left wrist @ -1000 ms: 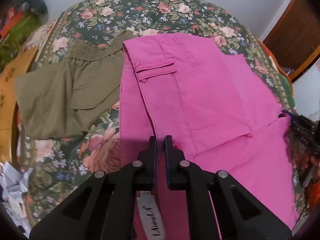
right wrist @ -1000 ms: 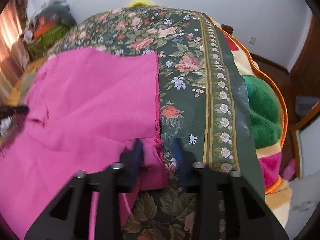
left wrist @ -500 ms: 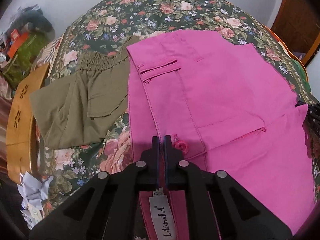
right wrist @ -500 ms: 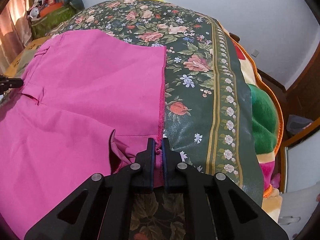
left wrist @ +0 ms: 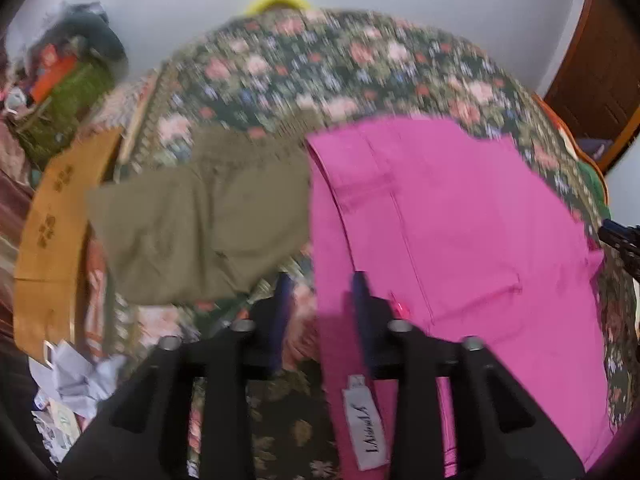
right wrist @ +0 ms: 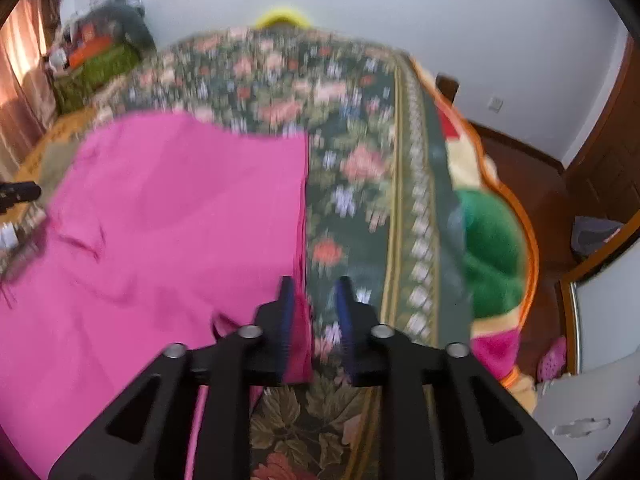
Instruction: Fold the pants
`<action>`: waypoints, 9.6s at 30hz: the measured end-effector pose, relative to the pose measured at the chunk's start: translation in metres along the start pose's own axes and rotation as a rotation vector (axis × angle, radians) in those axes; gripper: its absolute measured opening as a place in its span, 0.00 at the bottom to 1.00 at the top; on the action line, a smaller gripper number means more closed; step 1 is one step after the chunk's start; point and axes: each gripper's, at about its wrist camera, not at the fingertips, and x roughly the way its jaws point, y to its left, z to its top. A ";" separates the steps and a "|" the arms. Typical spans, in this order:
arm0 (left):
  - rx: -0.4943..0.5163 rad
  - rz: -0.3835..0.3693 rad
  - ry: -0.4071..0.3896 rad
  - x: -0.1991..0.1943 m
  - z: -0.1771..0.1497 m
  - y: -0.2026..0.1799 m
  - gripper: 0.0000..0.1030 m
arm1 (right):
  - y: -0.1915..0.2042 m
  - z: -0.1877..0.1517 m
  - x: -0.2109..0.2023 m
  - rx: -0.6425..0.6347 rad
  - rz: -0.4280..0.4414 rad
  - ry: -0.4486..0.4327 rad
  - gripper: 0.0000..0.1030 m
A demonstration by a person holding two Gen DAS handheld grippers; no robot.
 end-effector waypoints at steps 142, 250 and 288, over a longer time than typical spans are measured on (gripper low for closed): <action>0.354 0.050 -0.060 -0.116 -0.169 -0.056 0.80 | 0.167 -0.117 -0.106 -0.225 0.243 -0.055 0.54; -0.044 -0.076 -0.004 -0.075 -0.082 0.003 0.88 | 0.025 -0.066 -0.081 0.181 0.177 -0.050 0.47; 0.071 0.089 0.000 0.019 -0.054 -0.021 0.69 | 0.012 -0.015 0.035 0.034 0.039 0.001 0.01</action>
